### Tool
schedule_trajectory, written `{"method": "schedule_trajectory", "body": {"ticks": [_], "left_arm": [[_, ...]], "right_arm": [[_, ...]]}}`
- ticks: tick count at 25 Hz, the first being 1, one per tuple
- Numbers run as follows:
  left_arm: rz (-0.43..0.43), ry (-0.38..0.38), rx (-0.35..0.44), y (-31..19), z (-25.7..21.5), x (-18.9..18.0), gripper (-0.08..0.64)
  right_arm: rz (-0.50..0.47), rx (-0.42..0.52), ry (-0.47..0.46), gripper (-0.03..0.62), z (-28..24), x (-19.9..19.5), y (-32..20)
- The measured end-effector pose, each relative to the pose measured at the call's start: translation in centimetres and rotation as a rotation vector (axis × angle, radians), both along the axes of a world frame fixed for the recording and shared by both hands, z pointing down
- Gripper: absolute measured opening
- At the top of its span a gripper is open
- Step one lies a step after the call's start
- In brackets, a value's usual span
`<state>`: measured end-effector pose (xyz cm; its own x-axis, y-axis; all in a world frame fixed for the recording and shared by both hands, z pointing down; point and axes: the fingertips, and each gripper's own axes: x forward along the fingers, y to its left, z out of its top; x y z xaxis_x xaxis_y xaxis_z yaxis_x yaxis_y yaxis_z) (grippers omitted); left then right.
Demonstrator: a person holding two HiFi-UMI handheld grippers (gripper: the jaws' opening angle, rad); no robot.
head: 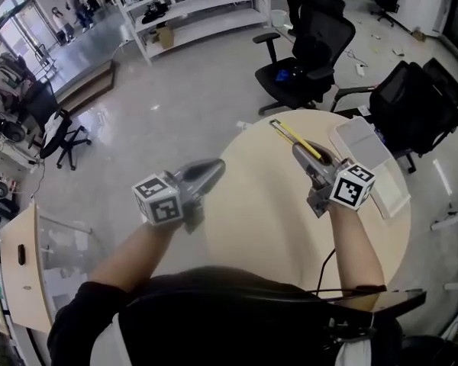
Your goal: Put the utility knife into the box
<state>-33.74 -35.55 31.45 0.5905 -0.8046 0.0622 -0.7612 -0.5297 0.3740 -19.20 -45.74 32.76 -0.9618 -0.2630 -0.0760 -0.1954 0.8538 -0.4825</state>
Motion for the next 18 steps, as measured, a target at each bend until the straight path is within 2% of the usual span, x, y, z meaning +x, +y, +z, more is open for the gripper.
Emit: {"method": "schedule_trajectory", "body": {"ticks": [2,7,11,18], "left_arm": [[0.022,-0.020,-0.003,-2.5,0.6,3.2,-0.001],[0.071,-0.017,-0.026,-8.2,2.1,10.0,0.000],[0.145,-0.026,-0.042,-11.5,3.4,15.8,0.000],[0.233,-0.052,-0.046,-16.4,5.7,23.5,0.000]], "right_arm": [[0.033,0.002,0.000,0.091,0.8,3.4,-2.3],[0.136,-0.016,0.005,0.091,3.2,11.7,-7.2],[0.234,-0.049,0.012,0.091,5.3,18.3,-10.3],[0.353,-0.078,0.039,0.091,8.5,27.0,-14.1]]}}
